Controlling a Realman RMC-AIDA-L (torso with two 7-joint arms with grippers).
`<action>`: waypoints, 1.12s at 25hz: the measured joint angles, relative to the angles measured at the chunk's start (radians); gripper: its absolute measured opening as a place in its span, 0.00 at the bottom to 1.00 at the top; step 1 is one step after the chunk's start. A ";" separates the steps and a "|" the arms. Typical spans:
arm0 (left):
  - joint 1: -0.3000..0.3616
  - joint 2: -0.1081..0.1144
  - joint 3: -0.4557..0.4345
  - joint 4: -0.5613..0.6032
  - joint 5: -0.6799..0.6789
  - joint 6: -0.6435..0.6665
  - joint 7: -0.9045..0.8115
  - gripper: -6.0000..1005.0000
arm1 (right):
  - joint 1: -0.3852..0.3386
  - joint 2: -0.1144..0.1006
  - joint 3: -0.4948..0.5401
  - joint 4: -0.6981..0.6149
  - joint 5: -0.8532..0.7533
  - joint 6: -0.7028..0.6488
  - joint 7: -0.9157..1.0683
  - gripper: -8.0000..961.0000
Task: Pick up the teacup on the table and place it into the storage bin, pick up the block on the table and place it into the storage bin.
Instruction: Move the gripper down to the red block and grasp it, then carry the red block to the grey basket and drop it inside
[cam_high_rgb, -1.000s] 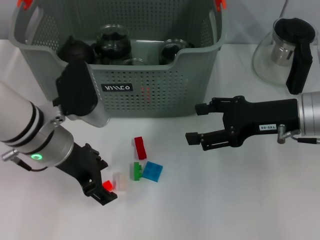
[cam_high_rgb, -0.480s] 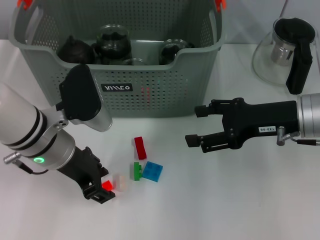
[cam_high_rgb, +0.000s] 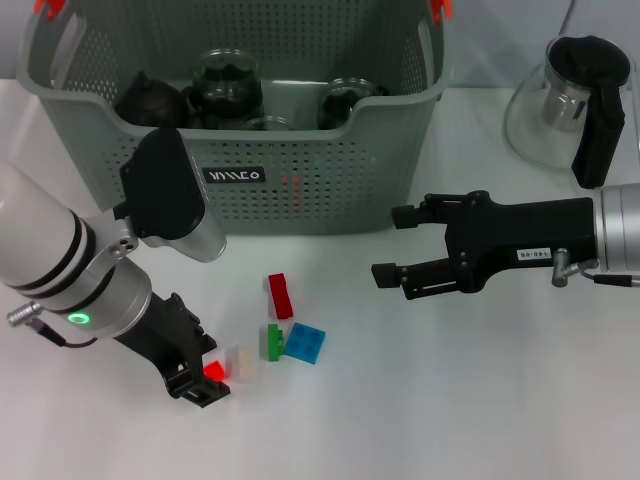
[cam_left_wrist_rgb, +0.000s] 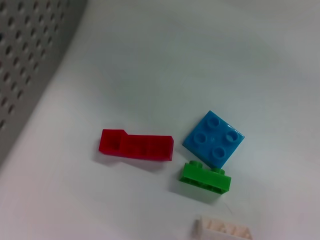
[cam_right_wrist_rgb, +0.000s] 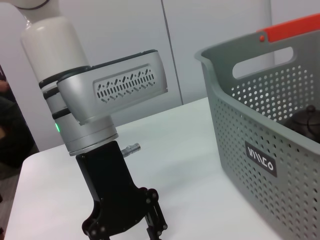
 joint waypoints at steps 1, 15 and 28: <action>0.000 0.000 0.000 0.000 0.000 0.000 0.000 0.58 | 0.000 0.000 0.001 0.000 0.000 0.000 -0.002 0.96; -0.003 0.000 0.019 -0.015 0.002 -0.007 -0.005 0.56 | 0.002 0.000 0.005 0.017 0.000 0.002 -0.016 0.96; -0.005 0.000 0.019 -0.004 0.001 0.003 -0.017 0.21 | -0.004 0.000 0.006 0.017 0.000 0.001 -0.017 0.96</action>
